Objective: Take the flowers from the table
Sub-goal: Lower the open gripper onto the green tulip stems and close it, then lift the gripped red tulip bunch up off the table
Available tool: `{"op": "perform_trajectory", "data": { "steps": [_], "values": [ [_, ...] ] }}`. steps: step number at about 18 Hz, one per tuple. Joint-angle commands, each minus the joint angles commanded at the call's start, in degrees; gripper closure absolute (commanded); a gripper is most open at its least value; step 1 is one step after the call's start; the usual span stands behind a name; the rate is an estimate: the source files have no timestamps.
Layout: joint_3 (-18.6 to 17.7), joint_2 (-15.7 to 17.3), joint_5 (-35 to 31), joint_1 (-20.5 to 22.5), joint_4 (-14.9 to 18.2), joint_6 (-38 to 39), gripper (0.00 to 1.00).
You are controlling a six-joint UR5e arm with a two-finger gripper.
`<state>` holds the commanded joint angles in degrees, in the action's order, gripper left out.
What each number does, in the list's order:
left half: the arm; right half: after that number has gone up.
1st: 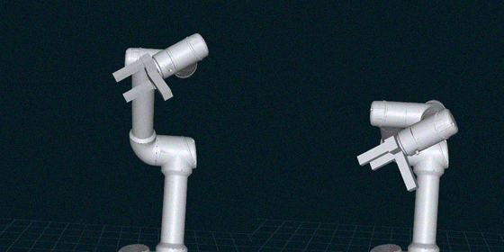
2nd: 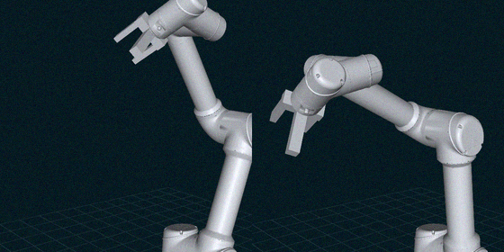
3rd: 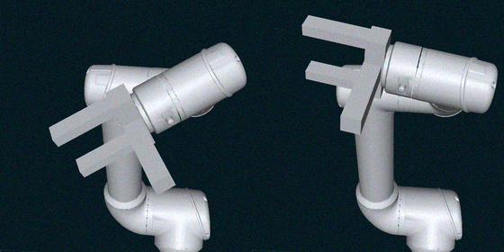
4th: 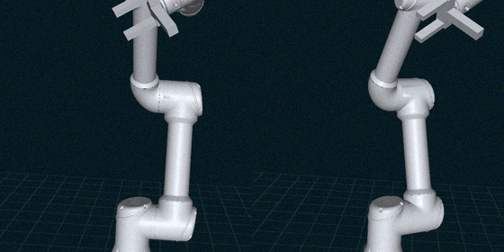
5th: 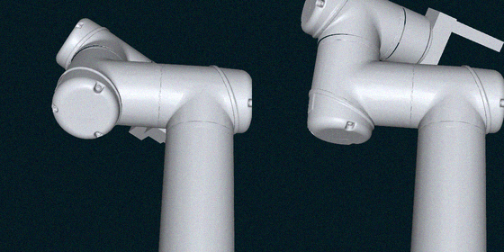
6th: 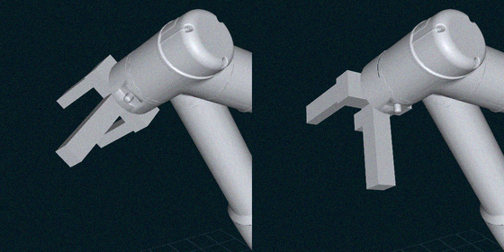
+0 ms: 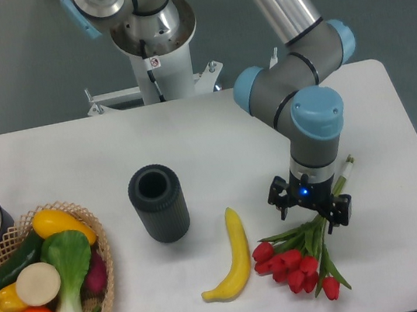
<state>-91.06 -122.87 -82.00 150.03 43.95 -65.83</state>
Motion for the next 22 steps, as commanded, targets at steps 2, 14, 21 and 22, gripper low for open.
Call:
{"op": "perform_trajectory", "data": {
  "steps": [2, 14, 21, 22],
  "values": [
    [0.5, -0.8, 0.0, 0.3, -0.3, -0.9, 0.0],
    [-1.2, -0.4, 0.4, 0.9, -0.1, -2.2, 1.0],
    [-0.4, 4.0, 1.4, 3.1, 0.6, -1.9, 1.0],
    [-0.3, 4.6, 1.4, 3.3, 0.8, -1.9, 1.0]
  ]
}}
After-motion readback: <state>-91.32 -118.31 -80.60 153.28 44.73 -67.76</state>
